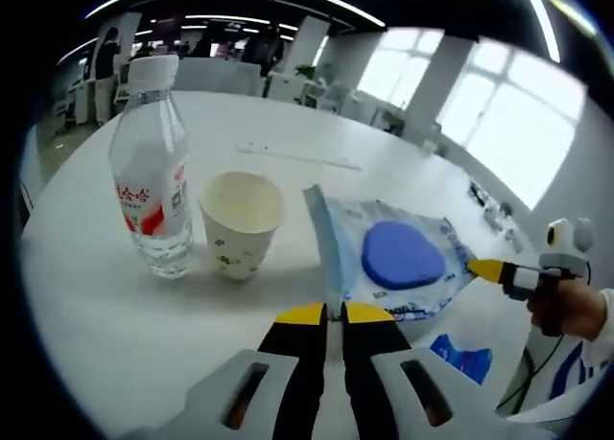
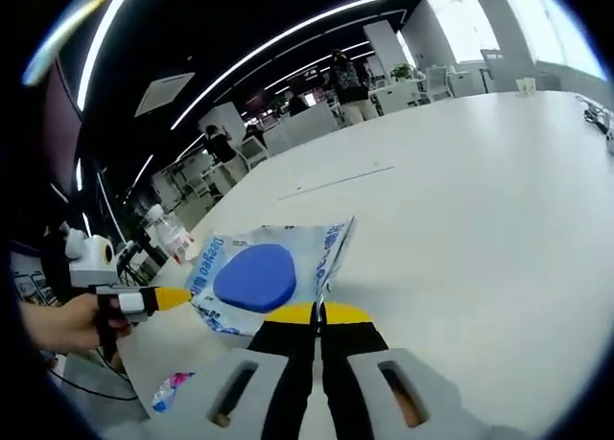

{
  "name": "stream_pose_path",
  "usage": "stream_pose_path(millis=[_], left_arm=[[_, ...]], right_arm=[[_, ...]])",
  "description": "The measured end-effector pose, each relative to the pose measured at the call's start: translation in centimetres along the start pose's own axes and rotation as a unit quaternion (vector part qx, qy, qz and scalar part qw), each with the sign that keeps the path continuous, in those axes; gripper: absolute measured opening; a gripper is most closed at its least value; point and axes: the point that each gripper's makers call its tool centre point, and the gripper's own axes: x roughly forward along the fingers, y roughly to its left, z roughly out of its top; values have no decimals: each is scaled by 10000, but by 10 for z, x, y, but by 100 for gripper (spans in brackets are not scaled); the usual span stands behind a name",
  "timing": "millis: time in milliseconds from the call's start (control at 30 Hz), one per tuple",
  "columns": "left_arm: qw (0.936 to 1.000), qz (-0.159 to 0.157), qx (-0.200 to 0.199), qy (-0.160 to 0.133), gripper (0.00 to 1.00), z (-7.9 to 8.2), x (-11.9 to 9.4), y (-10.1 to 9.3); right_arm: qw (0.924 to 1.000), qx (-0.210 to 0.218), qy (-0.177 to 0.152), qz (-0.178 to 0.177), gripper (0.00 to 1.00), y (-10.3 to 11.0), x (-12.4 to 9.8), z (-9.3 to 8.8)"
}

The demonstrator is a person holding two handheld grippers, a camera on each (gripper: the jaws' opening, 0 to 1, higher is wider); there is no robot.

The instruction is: Arrange the tabletop items into an orderly group along one side of the table until the central work area is clear of visible clutter.

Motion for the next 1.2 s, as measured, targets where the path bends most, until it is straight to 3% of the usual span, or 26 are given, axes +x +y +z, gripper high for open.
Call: stream_pose_path(millis=[433, 1200], left_arm=[[9999, 137, -69, 3, 1, 3, 13, 6], [9989, 386, 18, 274, 1, -9, 43, 27]], right_arm=[[10000, -53, 69, -14, 0, -8, 17, 7], [9994, -30, 347, -17, 0, -26, 51, -10]])
